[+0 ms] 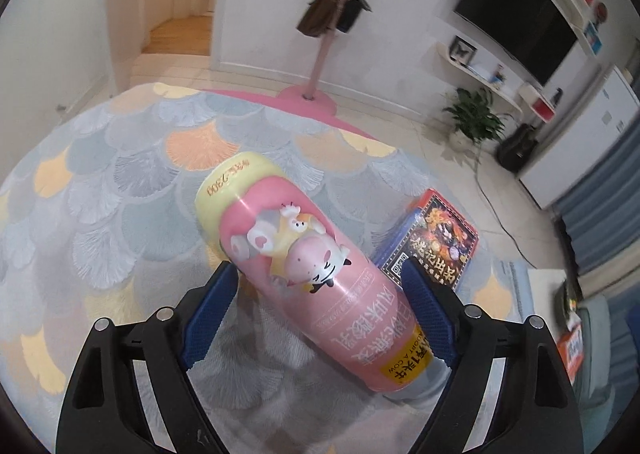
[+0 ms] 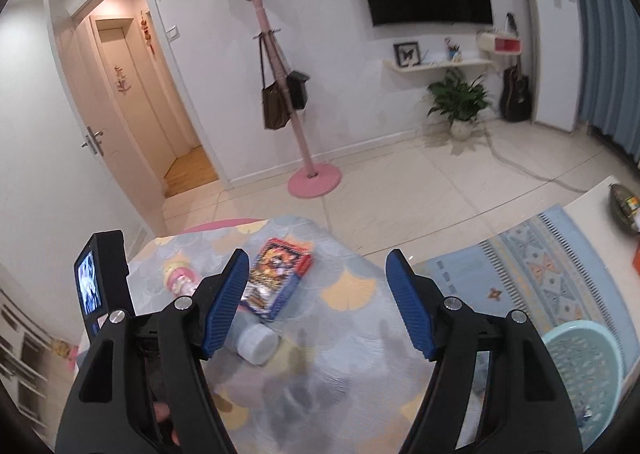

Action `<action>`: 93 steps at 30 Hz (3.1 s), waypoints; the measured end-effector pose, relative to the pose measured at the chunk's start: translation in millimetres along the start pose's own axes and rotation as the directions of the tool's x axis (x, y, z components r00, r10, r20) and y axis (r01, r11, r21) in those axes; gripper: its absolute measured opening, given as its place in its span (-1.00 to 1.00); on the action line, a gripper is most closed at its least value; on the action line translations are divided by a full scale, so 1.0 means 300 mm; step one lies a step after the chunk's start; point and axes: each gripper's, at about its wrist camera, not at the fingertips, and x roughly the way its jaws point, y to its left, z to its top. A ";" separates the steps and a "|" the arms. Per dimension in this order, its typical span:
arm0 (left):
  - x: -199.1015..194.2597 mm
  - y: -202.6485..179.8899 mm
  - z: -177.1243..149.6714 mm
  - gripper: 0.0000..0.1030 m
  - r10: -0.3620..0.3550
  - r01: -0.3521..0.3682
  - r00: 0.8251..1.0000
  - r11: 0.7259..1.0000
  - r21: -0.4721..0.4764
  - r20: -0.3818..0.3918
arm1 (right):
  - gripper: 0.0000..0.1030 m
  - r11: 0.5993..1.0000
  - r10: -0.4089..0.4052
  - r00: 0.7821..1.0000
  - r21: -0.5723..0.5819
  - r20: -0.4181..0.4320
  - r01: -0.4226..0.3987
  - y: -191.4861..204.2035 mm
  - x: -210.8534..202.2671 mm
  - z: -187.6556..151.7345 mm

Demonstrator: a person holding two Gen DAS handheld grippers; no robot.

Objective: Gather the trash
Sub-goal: 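Grasp the pink-and-white bottle with the left gripper while the right grasps the red-and-blue card box, then carry the bottle and card box over the basket and open both grippers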

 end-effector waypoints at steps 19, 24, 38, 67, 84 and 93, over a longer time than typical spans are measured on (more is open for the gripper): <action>-0.153 0.263 -0.055 -0.07 -0.163 0.200 0.978 0.912 0.357 -0.131 | 0.46 0.997 0.035 0.957 0.072 -0.289 -0.014 0.133 0.469 -0.069; -0.164 0.286 -0.074 -0.06 -0.194 0.231 0.971 0.911 0.343 -0.141 | 0.59 0.999 -0.044 0.953 0.009 -0.301 0.048 0.215 0.533 -0.088; -0.127 0.253 -0.101 0.20 -0.078 0.098 0.994 0.947 0.305 -0.077 | 0.23 0.960 -0.238 0.944 -0.205 -0.227 0.193 0.343 0.550 -0.168; -0.417 -0.177 -0.287 -0.11 -0.368 0.351 0.927 0.796 0.493 -0.066 | 0.18 0.979 -0.201 0.975 0.059 0.092 0.196 -0.132 -0.382 -0.252; -0.331 -0.741 -0.509 -0.11 -0.470 0.561 0.824 0.600 0.571 -0.316 | 0.19 0.776 -0.444 0.895 0.480 -0.044 0.409 -0.796 -0.622 -0.424; -0.165 -0.911 -0.661 -0.09 -0.403 0.581 0.814 0.564 0.587 -0.418 | 0.22 0.723 -0.417 0.894 0.534 -0.168 0.437 -0.939 -0.532 -0.545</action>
